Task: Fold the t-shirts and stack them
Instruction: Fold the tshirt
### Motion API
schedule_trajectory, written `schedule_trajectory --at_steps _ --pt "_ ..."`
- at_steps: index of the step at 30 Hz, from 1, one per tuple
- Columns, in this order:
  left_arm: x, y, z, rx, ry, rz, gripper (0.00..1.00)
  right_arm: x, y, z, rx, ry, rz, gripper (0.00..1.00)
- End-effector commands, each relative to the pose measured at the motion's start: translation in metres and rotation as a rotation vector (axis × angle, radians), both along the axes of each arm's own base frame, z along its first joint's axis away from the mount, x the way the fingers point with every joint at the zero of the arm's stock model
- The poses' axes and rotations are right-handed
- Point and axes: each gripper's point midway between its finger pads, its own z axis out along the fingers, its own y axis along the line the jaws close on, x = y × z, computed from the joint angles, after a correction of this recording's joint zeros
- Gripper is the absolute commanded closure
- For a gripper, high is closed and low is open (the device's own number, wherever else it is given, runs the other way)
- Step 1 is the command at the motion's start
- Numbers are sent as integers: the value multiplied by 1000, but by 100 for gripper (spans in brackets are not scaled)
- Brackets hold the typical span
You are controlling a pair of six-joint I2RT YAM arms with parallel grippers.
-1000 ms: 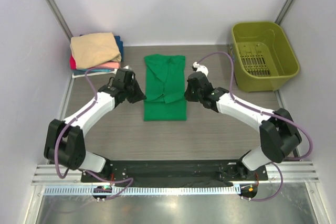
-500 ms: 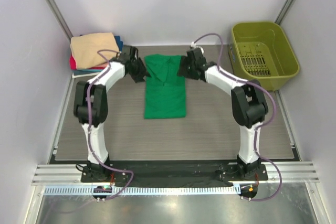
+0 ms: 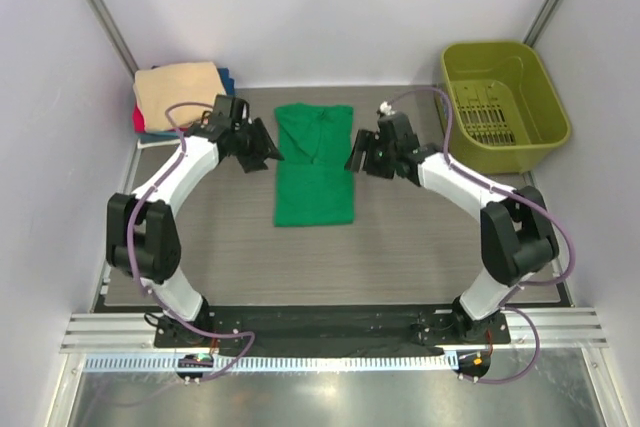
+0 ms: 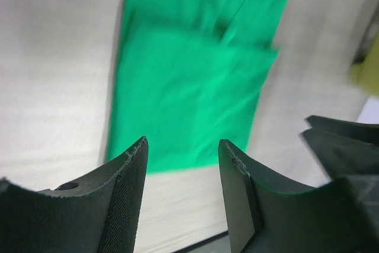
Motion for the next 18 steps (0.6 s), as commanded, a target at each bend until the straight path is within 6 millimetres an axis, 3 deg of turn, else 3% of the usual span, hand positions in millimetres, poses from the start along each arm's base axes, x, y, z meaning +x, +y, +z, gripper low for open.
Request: schedule_trajectory --at_steps 1,2,4,6,12,18 --pt "-30 4 -3 6 -55 -23 47 -55 18 -20 74 56 58 29" --pt "-45 8 -24 13 -20 -16 48 -63 20 -23 83 54 62 30" --pt "-68 13 -38 4 1 -6 47 -85 23 -34 96 79 75 29" --pt "-76 13 -44 -9 -10 -9 47 -98 23 -46 98 104 79 30" --pt "-97 4 -74 -60 19 -32 47 -102 24 -70 87 142 80 34" --pt "-103 -3 -96 -57 53 -55 47 -106 28 -91 87 181 77 42"
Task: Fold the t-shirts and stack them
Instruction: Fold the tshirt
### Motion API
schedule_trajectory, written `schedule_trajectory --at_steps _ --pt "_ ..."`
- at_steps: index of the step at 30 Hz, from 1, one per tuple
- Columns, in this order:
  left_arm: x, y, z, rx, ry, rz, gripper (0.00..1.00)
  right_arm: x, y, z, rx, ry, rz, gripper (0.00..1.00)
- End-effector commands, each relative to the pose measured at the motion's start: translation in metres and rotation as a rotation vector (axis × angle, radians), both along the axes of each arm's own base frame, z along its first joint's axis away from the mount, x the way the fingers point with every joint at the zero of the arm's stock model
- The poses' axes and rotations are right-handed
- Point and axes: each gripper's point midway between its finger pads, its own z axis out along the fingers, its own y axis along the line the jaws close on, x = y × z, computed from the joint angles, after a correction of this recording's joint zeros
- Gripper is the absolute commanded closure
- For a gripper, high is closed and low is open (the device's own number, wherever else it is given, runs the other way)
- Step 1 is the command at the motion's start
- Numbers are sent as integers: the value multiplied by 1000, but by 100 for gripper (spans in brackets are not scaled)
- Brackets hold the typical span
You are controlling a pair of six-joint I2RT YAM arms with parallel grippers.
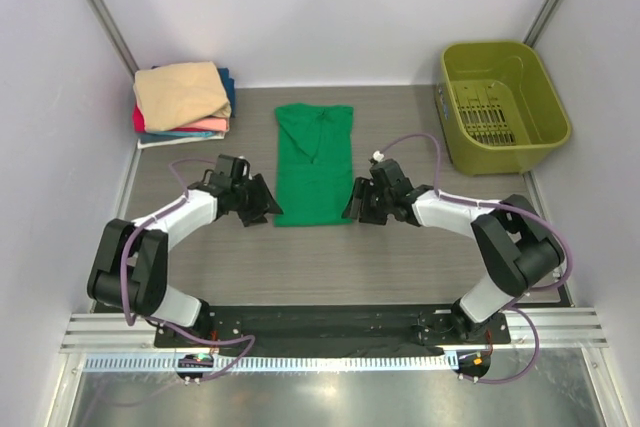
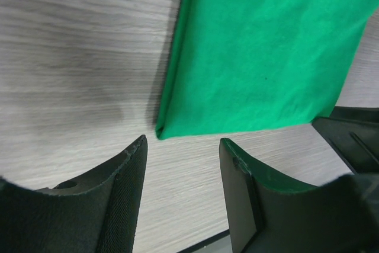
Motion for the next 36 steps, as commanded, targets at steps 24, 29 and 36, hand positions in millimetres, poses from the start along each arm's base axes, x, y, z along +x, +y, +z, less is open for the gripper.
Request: schedule_trajectory --at_steps 24,29,36 --pt "-9 -15 -49 -5 6 -21 75 -1 1 -18 3 -13 -3 95" --pt "-1 -24 -48 -15 -8 -48 100 -2 1 -19 2 -11 6 99" --pt "-23 -31 -32 -28 -20 -65 100 -17 -7 -3 8 -20 11 99"
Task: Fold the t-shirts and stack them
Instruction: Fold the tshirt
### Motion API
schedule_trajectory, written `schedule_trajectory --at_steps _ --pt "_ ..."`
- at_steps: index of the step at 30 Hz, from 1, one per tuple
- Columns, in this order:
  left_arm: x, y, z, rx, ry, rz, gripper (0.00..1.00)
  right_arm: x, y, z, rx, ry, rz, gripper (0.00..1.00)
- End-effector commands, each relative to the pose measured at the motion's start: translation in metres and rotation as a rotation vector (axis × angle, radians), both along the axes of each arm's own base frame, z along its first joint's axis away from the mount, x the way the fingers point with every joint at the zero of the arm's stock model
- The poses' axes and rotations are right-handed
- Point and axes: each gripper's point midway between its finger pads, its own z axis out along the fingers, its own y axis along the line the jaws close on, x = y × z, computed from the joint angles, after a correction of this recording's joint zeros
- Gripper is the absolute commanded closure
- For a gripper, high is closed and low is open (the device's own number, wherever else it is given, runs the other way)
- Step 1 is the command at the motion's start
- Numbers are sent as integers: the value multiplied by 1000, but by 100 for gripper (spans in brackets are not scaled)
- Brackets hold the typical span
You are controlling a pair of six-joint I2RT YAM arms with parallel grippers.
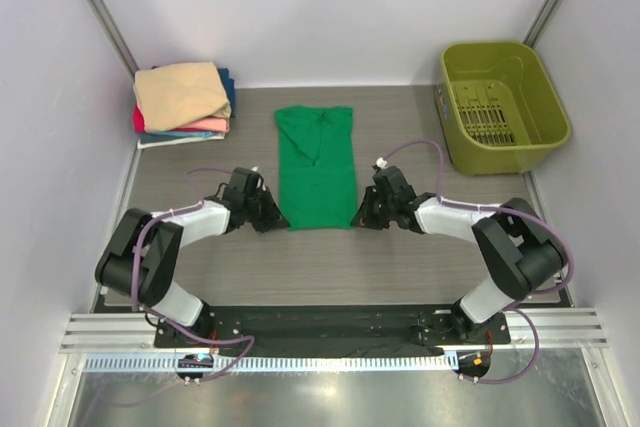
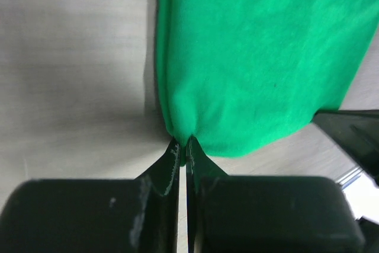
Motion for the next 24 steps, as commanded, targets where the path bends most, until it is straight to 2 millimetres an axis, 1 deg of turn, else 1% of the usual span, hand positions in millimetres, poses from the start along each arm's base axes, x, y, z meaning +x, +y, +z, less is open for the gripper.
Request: schedule_trajectory --at_steps 1,2,4,5,7,8,9,10,11,12,13,14,15,16,17,18,19,21,23,24 --pt "-25 3 6 24 12 -12 100 -13 -7 14 -3 -26 21 99" --pt "-32 0 9 22 12 -22 100 -16 -8 22 7 -41 22 99" --pt "-49 2 6 39 36 -29 100 -29 -13 21 -2 -27 29 99" --pt "-55 -3 16 26 9 -45 100 -32 -13 30 12 -45 31 99" --pt "-73 1 16 36 27 -34 100 -46 -17 29 4 -24 37 99" --pt "-76 1 27 19 -6 -28 100 -53 -14 33 11 -24 43 99" --pt "-83 -1 32 7 -3 -19 100 -59 -15 40 18 -42 45 99" --pt "-94 6 27 29 20 -8 100 -66 -16 42 16 -37 43 99" --pt "-98 4 41 0 -17 -9 100 -75 -13 45 19 -40 60 99" --pt "-103 6 43 -4 -17 -5 100 -81 -14 52 40 -53 44 99" --pt "-111 11 41 8 8 16 100 -88 -15 53 39 -45 46 99" --pt "-117 9 47 -4 -2 8 100 -96 -13 56 45 -46 59 99" --pt "-120 10 56 -26 -26 11 100 -100 -14 58 52 -43 39 99" --pt "-127 13 57 -21 -9 20 100 -106 -14 65 66 -54 44 99" --pt "-131 14 59 -21 -12 17 100 -109 -14 67 72 -59 40 99" --pt "-138 17 63 -27 -14 17 100 -116 -11 69 81 -55 49 99" --pt "-141 19 64 -31 -6 28 100 -118 -13 71 79 -61 40 99" --pt "-146 21 65 -38 -4 35 100 -123 -9 76 89 -63 47 99" --pt "-148 23 74 -62 -20 46 100 -125 -8 80 81 -75 31 99" --pt "-148 23 78 -67 -32 49 100 -124 -5 88 90 -89 29 99"
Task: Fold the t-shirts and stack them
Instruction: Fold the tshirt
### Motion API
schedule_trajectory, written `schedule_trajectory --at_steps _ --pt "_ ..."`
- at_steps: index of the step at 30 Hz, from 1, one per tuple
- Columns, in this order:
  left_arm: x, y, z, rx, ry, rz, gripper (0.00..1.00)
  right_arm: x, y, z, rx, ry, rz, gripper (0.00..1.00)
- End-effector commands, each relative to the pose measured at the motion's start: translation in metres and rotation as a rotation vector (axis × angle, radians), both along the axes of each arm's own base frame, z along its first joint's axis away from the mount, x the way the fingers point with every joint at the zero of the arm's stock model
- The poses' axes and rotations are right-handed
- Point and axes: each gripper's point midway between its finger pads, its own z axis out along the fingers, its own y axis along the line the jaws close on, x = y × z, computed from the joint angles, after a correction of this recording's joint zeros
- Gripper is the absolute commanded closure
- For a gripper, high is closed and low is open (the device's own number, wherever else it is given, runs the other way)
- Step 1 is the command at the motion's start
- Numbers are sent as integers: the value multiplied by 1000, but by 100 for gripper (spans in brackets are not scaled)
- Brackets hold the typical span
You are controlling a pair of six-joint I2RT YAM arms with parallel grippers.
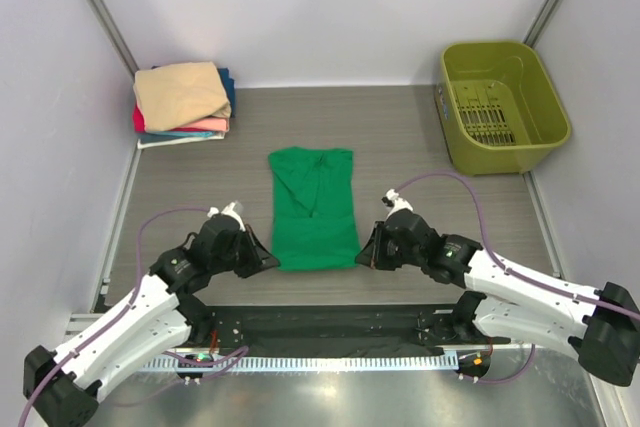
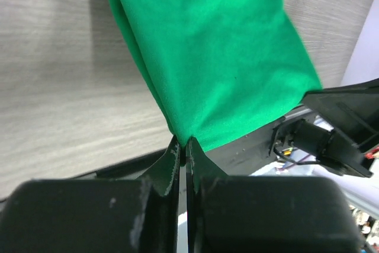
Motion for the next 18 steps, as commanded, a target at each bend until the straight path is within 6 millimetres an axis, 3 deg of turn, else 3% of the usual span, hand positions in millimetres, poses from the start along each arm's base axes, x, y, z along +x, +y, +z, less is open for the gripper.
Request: schedule_trajectory --at_steps 1,6,8,18 --pt "-8 13 -1 29 38 53 100 4 -2 14 -14 -14 -72 99" --pt "5 12 32 58 -32 39 100 22 -7 45 -54 -93 -121 99" --pt "11 14 32 101 -38 42 100 31 -12 58 -86 -134 -139 99" --pt "59 3 68 183 -150 33 100 72 -16 73 -204 -179 -175 99"
